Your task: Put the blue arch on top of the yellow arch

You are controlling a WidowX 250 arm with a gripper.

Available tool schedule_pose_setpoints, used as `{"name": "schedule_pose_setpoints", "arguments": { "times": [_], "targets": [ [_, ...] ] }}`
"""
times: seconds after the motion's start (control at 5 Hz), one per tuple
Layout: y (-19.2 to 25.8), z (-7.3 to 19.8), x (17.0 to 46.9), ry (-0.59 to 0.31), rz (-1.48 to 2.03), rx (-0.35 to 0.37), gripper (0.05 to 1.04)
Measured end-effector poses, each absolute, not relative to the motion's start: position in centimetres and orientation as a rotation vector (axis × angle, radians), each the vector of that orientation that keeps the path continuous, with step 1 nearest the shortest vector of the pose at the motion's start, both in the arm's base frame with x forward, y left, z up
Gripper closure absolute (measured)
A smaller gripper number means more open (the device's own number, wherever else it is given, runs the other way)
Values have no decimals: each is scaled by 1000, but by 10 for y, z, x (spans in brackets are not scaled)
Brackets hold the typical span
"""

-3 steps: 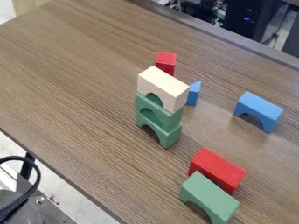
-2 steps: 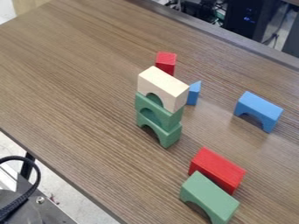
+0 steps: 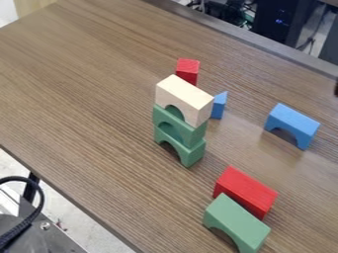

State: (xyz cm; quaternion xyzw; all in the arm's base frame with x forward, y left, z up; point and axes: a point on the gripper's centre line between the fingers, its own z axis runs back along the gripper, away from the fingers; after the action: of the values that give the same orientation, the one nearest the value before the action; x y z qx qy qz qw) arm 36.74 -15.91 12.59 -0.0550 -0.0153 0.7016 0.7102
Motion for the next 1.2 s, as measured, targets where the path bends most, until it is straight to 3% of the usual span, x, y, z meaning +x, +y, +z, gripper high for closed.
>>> {"name": "schedule_pose_setpoints", "arguments": {
  "times": [0.4,1.0,1.2],
  "targets": [
    [-151,111,363,-9,1575,-104,83],
    [-148,76,372,-43,1575,-104,83],
    [-143,63,373,-28,1588,-72,83]
  ]
}}
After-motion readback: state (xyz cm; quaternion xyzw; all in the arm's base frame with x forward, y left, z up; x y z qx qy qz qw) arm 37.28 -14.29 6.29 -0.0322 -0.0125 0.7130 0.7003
